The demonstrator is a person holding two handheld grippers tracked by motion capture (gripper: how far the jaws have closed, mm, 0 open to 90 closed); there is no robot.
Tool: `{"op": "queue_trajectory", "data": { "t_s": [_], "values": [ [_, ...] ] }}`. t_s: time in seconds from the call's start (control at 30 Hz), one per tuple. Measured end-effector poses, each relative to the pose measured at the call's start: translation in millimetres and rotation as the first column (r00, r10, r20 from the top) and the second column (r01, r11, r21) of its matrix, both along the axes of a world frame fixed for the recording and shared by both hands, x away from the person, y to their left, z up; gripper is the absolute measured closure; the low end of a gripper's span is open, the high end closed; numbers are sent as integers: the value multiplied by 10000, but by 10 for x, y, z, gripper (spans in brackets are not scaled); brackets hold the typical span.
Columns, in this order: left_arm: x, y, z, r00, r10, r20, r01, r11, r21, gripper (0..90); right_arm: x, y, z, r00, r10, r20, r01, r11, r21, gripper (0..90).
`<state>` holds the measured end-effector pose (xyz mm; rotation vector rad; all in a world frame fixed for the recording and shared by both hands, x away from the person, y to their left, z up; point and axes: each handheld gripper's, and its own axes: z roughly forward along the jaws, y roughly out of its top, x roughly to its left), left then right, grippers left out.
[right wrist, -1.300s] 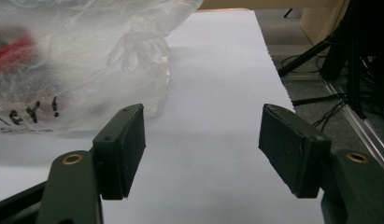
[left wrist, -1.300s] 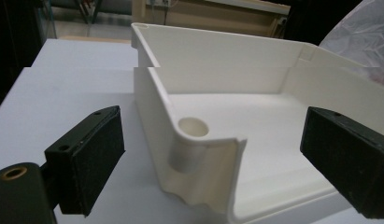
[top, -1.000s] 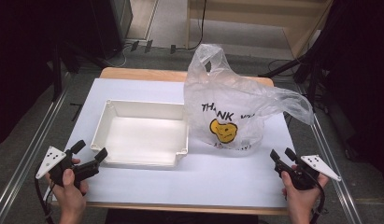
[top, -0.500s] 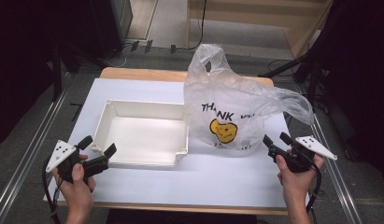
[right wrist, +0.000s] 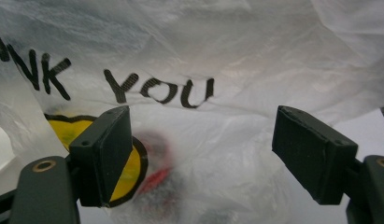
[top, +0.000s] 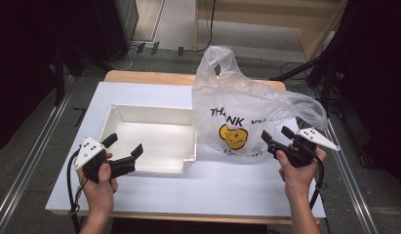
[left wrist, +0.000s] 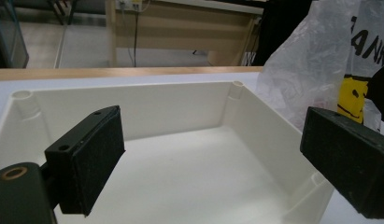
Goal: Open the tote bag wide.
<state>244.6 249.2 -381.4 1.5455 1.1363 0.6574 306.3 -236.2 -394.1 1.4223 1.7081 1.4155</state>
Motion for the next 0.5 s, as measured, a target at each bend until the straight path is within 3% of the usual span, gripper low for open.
{"op": "queue_trajectory", "data": {
  "t_s": [0.2,0.5],
  "values": [
    [106,-260,75,9999,80,141,-86,9992,388,137,48,53,-26,9998,189,-110,-191,9996,-199,206],
    [274,-669,164,9984,-543,135,532,9963,678,137,8,-15,-12,10000,67,10,-66,9997,-254,261]
  ]
}}
